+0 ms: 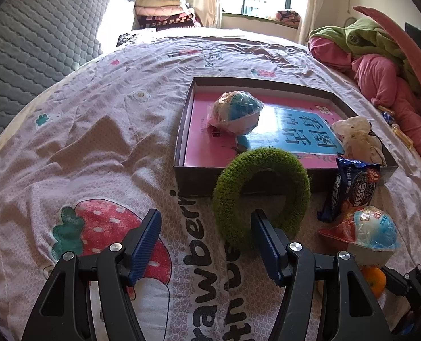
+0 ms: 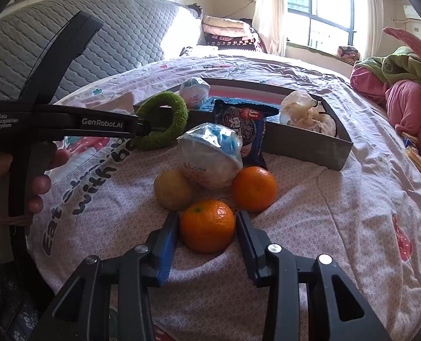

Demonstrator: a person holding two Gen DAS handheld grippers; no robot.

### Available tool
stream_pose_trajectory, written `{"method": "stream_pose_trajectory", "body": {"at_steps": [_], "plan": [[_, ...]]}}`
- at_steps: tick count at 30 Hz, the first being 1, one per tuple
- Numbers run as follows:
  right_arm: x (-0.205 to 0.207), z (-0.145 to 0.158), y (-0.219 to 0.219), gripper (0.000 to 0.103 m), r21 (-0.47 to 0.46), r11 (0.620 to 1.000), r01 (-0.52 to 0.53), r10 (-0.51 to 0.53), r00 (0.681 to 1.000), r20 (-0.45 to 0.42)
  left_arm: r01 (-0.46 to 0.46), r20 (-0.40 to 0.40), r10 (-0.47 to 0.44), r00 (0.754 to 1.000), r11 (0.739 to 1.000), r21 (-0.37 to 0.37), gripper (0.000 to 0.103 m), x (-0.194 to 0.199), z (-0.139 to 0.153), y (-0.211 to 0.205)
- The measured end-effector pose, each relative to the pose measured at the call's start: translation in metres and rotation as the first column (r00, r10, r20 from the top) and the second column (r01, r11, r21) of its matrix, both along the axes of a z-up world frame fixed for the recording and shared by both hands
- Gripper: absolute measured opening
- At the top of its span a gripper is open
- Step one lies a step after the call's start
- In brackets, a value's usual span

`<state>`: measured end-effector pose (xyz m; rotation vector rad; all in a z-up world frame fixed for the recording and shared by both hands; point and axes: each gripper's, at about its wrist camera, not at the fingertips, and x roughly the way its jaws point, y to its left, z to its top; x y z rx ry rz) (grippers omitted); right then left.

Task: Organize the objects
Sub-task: 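Move the left tool to the green ring while the right tool approaches an orange, then close the left tool on the green ring while the right tool grasps the orange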

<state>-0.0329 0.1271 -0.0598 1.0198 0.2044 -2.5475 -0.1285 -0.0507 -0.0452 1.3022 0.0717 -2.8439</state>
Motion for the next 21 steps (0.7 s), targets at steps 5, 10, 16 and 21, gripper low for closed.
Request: {"method": "stream_pose_trajectory", "body": {"at_steps": [5,10,16,21], "plan": [[-0.001,-0.002,0.000,0.040,-0.007,1.000,-0.004,0.004,1.000,-0.003,0.002,0.004,-0.002,1.000,1.000,0.017,0.067,-0.005,-0.003,-0.001],[-0.001,-0.004,-0.002,0.040,-0.013,1.000,-0.010,0.010,1.000,-0.001,0.010,0.004,-0.010,1.000,0.999,0.032,0.067,-0.011,-0.005,0.000],[-0.002,-0.007,-0.002,0.040,-0.020,1.000,-0.015,0.015,1.000,0.005,0.023,-0.003,-0.023,1.000,0.999,0.034,0.065,-0.016,-0.011,0.006],[-0.003,-0.007,-0.002,0.040,-0.036,0.999,-0.015,0.015,1.000,0.008,0.037,0.000,-0.037,0.999,0.997,0.063,0.038,-0.018,-0.013,0.004]]}}
